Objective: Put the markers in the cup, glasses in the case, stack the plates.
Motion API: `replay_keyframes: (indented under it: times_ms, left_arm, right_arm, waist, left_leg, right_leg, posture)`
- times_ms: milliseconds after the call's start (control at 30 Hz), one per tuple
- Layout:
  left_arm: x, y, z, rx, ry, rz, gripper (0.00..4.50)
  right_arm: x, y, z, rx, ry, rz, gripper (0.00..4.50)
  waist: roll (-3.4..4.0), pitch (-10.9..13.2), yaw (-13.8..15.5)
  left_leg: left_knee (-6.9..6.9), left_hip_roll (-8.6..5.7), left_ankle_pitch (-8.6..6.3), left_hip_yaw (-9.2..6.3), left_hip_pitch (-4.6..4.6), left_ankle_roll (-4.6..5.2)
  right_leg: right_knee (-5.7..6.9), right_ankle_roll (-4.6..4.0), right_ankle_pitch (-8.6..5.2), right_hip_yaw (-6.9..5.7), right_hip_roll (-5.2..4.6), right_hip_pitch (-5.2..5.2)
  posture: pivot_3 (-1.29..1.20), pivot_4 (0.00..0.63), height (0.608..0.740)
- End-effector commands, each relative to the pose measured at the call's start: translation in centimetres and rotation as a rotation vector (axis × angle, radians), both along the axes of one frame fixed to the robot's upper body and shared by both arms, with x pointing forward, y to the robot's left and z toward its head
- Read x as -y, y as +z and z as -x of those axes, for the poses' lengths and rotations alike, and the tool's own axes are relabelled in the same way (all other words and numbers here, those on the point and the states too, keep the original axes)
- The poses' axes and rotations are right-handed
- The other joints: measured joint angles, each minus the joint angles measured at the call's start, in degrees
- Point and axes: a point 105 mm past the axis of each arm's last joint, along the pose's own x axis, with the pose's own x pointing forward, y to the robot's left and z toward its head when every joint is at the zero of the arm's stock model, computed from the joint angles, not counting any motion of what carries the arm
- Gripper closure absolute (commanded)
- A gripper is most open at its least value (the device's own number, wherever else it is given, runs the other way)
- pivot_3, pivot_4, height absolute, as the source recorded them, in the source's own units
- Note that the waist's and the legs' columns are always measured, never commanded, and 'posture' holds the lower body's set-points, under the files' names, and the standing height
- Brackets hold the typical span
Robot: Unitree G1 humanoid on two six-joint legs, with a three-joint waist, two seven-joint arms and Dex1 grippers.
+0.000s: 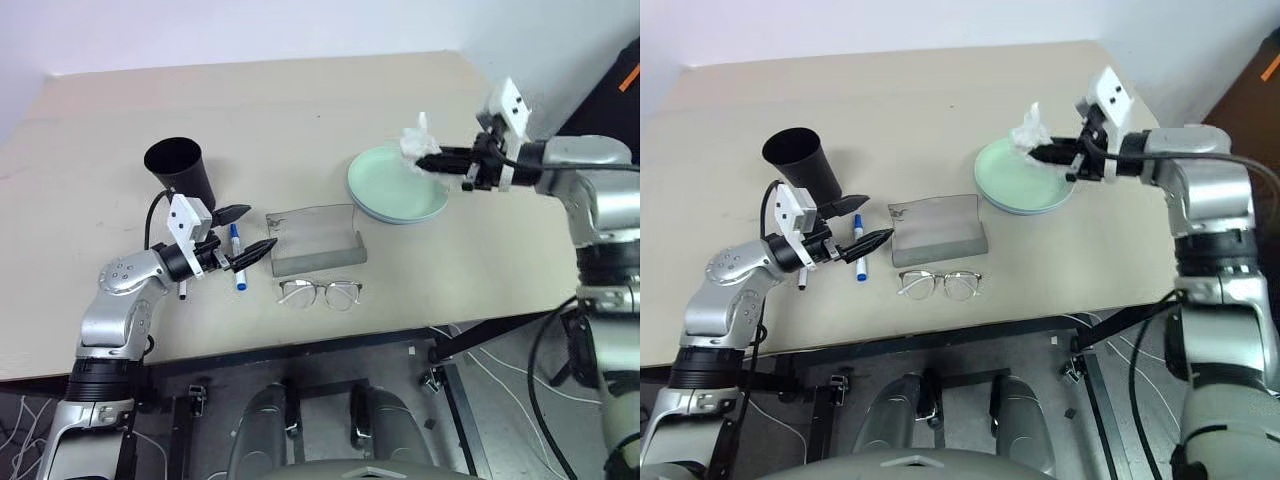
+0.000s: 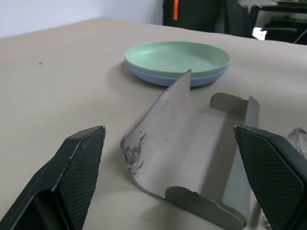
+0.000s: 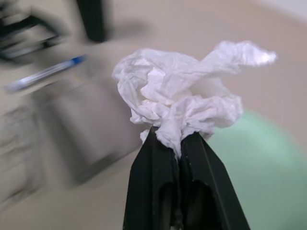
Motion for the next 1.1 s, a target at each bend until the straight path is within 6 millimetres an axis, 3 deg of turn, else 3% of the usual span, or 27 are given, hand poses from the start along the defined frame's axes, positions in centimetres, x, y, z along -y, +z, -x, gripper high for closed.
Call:
replay_keyframes:
  times_ms: [33,133,333,667,833,867,1100]
  left_arm:
    - [-0.1,1.0,0.2,0.052,0.007,0.003,0.0]
    - [-0.3,0.7,0.4,0.047,0.01,0.001,0.0]
    - [-0.6,0.5,0.4,0.046,0.02,-0.003,0.0]
    - [-0.2,1.1,0.1,0.06,0.012,-0.003,0.0]
    - [-0.2,1.2,0.0,0.062,0.005,-0.008,0.0]
    - [-0.2,1.1,0.0,0.062,0.005,-0.008,0.0]
    - [-0.2,1.1,-0.1,0.062,0.004,-0.013,0.0]
  right_arm:
    - [0.1,0.2,-2.5,0.059,-0.085,0.046,4.49]
    - [-0.5,-1.5,-4.4,0.027,-0.151,0.056,4.49]
    - [0.0,-4.1,-6.0,-0.018,-0.255,0.094,4.49]
    - [-0.2,-8.1,-5.9,-0.112,-0.27,0.183,4.49]
    - [-0.2,-8.9,-5.9,-0.131,-0.286,0.207,4.49]
    - [-0.2,-9.0,-5.9,-0.132,-0.286,0.212,4.0]
    - [-0.3,-8.9,-5.9,-0.133,-0.28,0.21,1.82]
  waist:
    - [0.0,0.0,0.02]
    - [0.0,-0.01,-0.1]
    - [0.05,0.02,0.03]
    - [0.07,0.02,-0.2]
    - [0.08,0.01,-0.23]
    - [0.08,0.01,-0.22]
    - [0.08,0.01,-0.23]
  left_leg:
    - [0.0,0.01,0.01,0.03,-0.04,0.0]
    - [0.06,0.03,0.17,0.09,-0.38,-0.24]
    - [0.85,0.27,0.17,0.14,-0.7,-0.2]
    - [0.87,0.39,0.05,0.32,-0.67,-0.05]
    - [0.88,0.4,0.09,0.43,-0.68,-0.1]
    - [0.88,0.41,0.13,0.49,-0.68,-0.17]
    - [0.87,0.5,0.16,0.74,-0.67,-0.22]
  right_leg:
    - [0.0,0.01,0.0,0.0,0.01,-0.06]
    - [0.12,0.17,0.09,0.0,0.03,-0.19]
    - [0.77,0.32,0.07,-0.07,0.27,-0.42]
    - [0.83,-0.1,0.3,-0.04,0.09,-0.5]
    - [0.85,-0.08,0.31,0.0,0.08,-0.53]
    - [0.84,-0.08,0.31,0.02,0.08,-0.54]
    - [0.85,0.06,0.39,0.05,0.06,-0.57]
  posture:
    - [0.0,0.15,0.715]
    - [0.0,0.15,0.715]
    - [0.0,0.15,0.715]
    - [0.0,0.15,0.715]
    - [0.0,0.15,0.715]
    - [0.0,0.15,0.715]
    - [0.0,0.15,0.715]
